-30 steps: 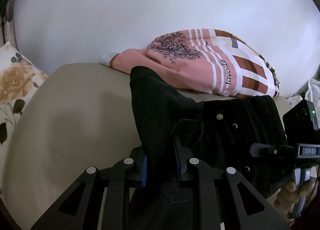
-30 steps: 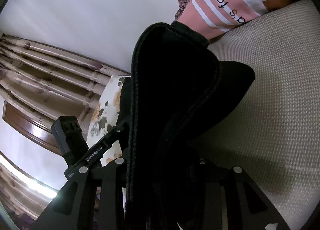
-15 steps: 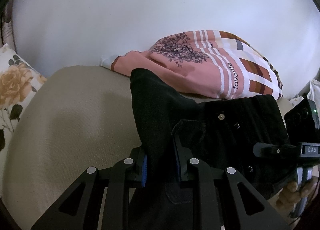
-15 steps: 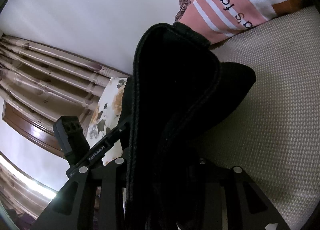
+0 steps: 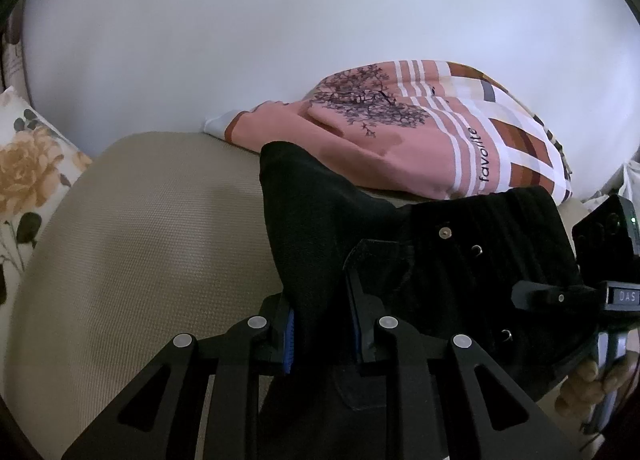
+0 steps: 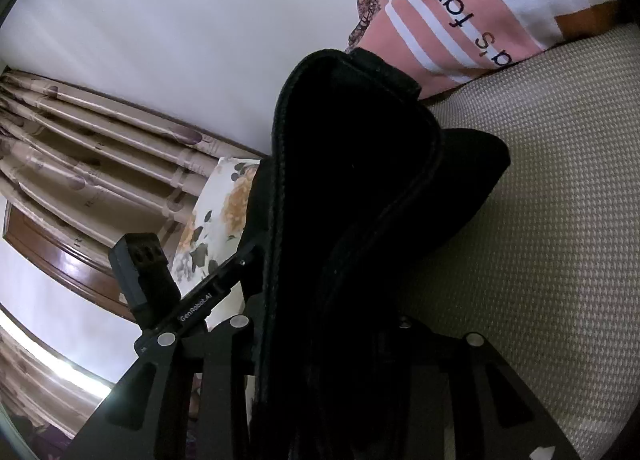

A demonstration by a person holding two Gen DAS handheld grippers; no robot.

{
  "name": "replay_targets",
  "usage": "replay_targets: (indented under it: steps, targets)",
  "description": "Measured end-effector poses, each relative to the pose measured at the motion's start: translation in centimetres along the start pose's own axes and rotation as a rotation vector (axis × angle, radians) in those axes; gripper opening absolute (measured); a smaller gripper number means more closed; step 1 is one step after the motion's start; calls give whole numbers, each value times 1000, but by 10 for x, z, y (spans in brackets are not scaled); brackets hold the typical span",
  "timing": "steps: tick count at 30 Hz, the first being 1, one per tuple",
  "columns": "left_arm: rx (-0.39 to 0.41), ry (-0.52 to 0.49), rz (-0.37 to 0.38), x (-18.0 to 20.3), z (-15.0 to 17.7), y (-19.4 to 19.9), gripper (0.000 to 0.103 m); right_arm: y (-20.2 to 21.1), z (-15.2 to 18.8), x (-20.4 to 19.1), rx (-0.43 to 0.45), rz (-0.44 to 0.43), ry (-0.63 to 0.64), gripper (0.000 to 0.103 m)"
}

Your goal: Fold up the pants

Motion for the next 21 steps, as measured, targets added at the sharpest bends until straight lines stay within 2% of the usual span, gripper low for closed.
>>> replay_targets:
  steps: [21]
  targets:
    - [-1, -6, -6, -3, -4, -9, 21, 2, -4, 7, 14, -4, -7, 31]
Point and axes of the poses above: each gripper's, at about its wrist camera, not at the fingertips, and y roughly against the way its jaws point, x to its right, z to its underside, the point moved 8 cm from there along -y, roughly the way its jaws point, and after that the axes turned 2 degrees about -y, right-handed, at the moved point
